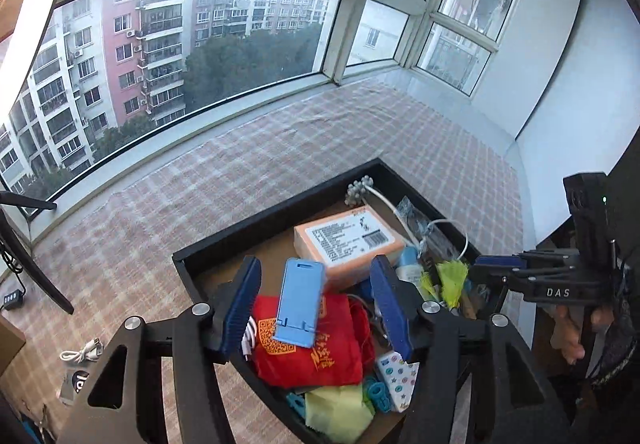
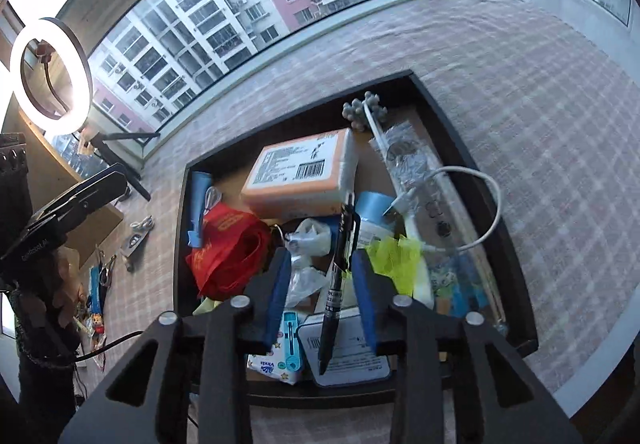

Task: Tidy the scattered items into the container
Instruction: 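Carry phone stand and black pen into the tray and release both, then grasp pink lotion tube with left tool while right tool grasps grey packet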

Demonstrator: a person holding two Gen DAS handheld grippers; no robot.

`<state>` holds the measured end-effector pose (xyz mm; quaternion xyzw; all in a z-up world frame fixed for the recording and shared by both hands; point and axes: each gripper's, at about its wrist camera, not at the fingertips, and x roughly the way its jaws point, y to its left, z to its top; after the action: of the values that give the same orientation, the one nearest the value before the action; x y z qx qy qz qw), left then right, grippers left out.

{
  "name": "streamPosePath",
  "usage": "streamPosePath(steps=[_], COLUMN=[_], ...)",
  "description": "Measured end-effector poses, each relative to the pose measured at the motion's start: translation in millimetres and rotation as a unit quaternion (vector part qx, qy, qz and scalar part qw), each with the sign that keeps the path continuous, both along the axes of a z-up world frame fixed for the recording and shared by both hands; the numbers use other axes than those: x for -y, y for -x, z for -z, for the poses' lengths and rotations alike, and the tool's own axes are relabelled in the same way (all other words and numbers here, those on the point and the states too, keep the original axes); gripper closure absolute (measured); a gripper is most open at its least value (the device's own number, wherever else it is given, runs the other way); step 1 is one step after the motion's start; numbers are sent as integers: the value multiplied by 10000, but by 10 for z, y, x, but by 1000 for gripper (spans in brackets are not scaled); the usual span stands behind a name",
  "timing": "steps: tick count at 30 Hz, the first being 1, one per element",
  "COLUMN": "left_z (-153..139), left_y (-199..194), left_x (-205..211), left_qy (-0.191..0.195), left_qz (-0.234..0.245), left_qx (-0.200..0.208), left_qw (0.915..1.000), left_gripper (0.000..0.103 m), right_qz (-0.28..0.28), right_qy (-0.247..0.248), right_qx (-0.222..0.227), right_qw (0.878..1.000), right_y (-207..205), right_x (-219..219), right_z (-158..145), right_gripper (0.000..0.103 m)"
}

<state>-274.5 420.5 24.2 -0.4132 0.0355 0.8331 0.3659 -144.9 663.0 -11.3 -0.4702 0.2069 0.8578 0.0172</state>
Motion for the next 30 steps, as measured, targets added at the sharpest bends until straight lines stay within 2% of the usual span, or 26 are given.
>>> streamPosePath(steps=[2, 8, 14, 17, 21, 24, 26, 30], left_z=[-15, -50, -81, -78, -46, 92, 221, 558], left_y=[-2, -75, -132, -161, -188, -181, -177, -121], left_x=[65, 508, 1352, 1860, 2480, 2843, 2998, 3043], left_qy=[-65, 76, 187, 240, 373, 297, 214, 374], left_qz=[-13, -284, -934, -1417, -2074, -2458, -2608, -2579], left_qx=[-4, -72, -31, 44, 101, 353, 474, 803], left_qw=[10000, 9995, 9954, 9896, 9775, 9682, 9640, 9621], left_gripper=[48, 51, 51, 51, 51, 51, 51, 51], right_qz=[6, -301, -853, -1215, -1836, -2380, -2733, -3309], right_qy=[-37, -18, 76, 136, 149, 132, 83, -50], right_qx=[-86, -209, -253, -283, -330, -277, -192, 73], right_qw=[10000, 9993, 9960, 9921, 9823, 9708, 9617, 9436], right_y=[-6, 110, 319, 449, 648, 813, 925, 1137], right_x=[-3, 208, 644, 938, 1424, 1856, 2156, 2713], right_z=[-57, -145, -176, -209, -276, -257, -179, 105], right_gripper=[68, 68, 68, 68, 68, 68, 68, 68])
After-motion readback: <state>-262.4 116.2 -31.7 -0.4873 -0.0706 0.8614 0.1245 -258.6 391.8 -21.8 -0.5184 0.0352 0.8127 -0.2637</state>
